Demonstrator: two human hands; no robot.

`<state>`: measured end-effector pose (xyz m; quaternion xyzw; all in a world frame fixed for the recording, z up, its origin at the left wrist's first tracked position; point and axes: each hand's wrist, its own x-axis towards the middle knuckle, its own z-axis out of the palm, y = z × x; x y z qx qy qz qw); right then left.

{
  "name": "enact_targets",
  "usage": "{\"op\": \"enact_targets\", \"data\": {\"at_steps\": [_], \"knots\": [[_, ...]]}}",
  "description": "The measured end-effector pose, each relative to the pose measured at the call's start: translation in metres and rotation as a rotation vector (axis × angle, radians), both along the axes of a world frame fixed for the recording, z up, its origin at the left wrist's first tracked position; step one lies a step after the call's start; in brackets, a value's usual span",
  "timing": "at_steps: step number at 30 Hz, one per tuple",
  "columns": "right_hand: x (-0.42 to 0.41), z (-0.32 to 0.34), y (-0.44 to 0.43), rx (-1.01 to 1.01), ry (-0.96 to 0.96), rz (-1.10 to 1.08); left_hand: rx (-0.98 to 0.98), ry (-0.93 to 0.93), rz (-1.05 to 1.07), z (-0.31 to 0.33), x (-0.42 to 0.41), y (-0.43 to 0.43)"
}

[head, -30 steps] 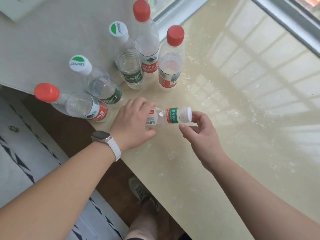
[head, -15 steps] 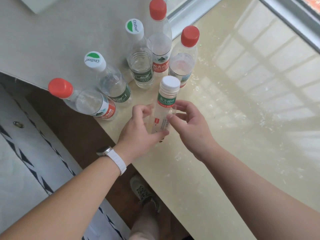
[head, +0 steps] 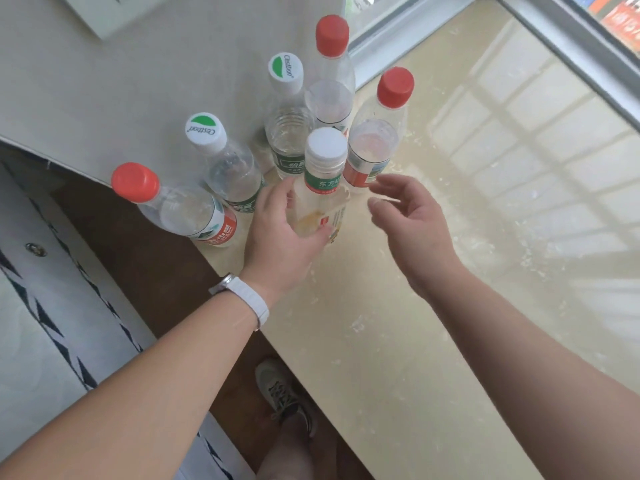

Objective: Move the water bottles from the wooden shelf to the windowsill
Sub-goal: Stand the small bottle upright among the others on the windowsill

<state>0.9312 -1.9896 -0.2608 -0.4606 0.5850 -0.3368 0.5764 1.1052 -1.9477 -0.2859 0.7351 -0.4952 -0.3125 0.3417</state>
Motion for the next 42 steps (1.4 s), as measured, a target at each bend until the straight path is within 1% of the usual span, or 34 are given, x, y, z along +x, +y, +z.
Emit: {"op": "enact_targets", "data": {"at_steps": [2, 3, 7, 10, 12, 16, 20, 26, 37, 42], "knots": [[-0.011, 0.0, -0.013, -0.042, 0.056, -0.062, -0.055, -0.014, 0.007, 0.001, 0.0, -0.007], [-0.015, -0.002, -0.02, -0.057, 0.097, -0.058, -0.073, -0.022, 0.012, 0.001, 0.0, -0.01], [-0.021, -0.012, -0.047, -0.062, 0.251, 0.123, -0.115, -0.074, 0.063, -0.003, -0.011, -0.018], [-0.018, -0.019, -0.065, -0.058, 0.264, 0.249, -0.123, -0.023, 0.15, -0.008, -0.02, -0.021], [-0.013, -0.022, -0.073, -0.058, 0.248, 0.286, -0.126, 0.0, 0.173, -0.012, -0.022, -0.023], [-0.005, -0.023, -0.079, -0.091, 0.218, 0.291, -0.115, 0.06, 0.192, -0.018, -0.025, -0.025], [-0.003, -0.035, -0.081, -0.112, 0.246, 0.296, -0.084, 0.092, 0.203, -0.023, -0.023, -0.025], [-0.002, -0.045, -0.08, -0.153, 0.271, 0.283, -0.085, 0.219, 0.194, -0.028, -0.023, -0.02], [0.003, -0.05, -0.076, -0.155, 0.308, 0.321, -0.102, 0.254, 0.224, -0.026, -0.027, -0.009], [-0.008, -0.038, -0.07, -0.143, 0.324, 0.326, -0.078, 0.236, 0.181, -0.009, -0.029, 0.005]]}}
